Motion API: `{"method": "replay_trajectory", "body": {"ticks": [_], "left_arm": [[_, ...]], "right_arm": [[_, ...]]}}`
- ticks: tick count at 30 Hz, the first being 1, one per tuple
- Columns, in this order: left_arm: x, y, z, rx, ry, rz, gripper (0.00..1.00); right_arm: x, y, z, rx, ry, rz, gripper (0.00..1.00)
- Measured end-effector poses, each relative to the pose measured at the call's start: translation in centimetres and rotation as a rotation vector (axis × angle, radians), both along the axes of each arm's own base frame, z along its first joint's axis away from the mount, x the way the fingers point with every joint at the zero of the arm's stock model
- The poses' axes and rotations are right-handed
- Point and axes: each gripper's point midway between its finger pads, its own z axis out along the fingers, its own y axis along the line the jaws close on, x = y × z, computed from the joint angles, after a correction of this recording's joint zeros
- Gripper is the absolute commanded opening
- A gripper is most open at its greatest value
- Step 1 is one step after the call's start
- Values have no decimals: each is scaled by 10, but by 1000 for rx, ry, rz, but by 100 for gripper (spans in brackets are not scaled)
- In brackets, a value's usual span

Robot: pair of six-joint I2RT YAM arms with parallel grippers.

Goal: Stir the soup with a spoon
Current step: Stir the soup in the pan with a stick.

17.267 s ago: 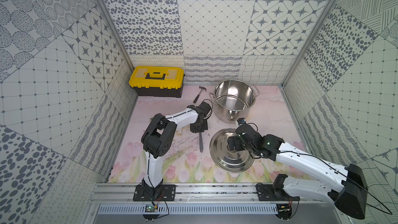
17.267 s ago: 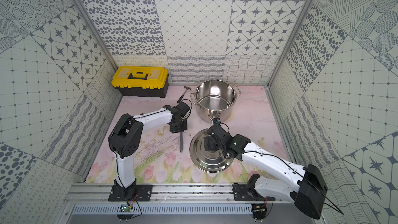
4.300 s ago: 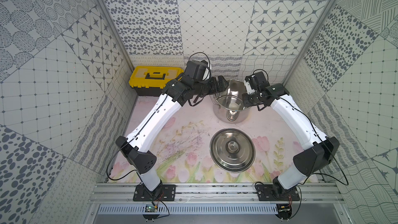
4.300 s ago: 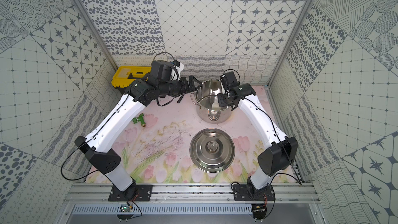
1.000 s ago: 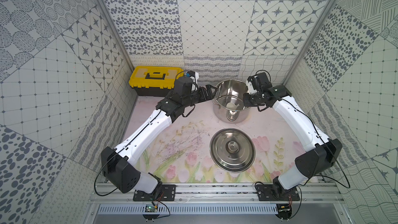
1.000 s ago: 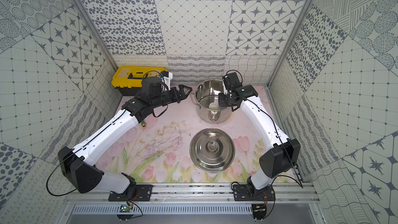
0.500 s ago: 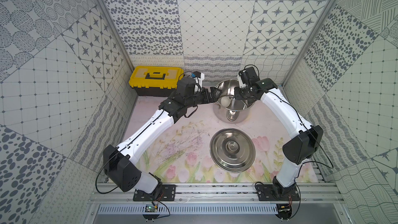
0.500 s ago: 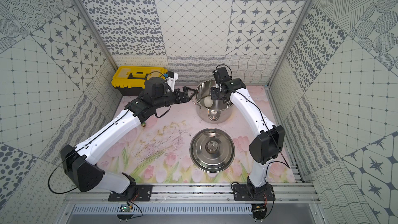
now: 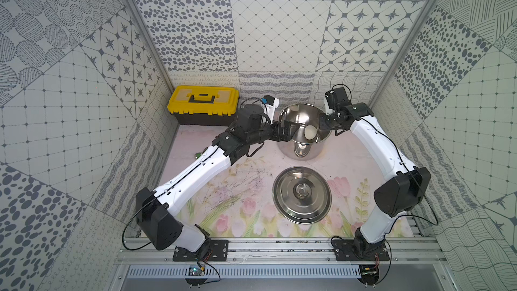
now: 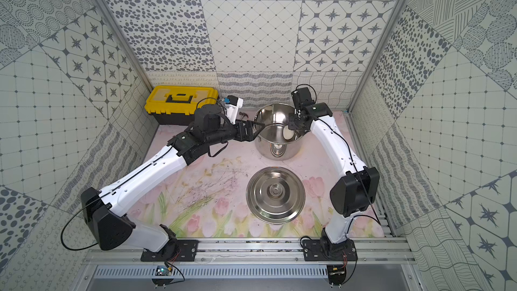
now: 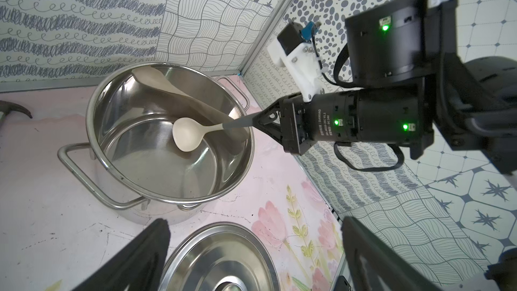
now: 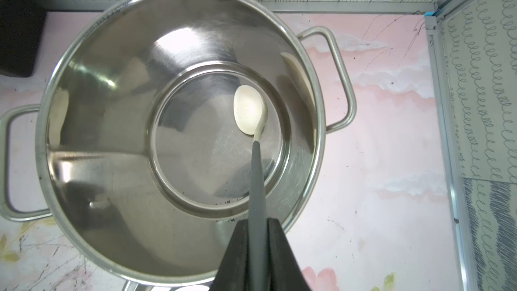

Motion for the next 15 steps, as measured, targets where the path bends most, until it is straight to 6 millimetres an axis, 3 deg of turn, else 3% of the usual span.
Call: {"method": "replay_trajectory", "body": {"ticks": [9,15], "left_arm": [[-1,-3,5,-3,-27,-1,100],[-3,-5,8,-10,-37,-2,100]], "right_arm": [[-44,2,12,36,-2,37,0],[-60,24,3,60,36,87,0]]}}
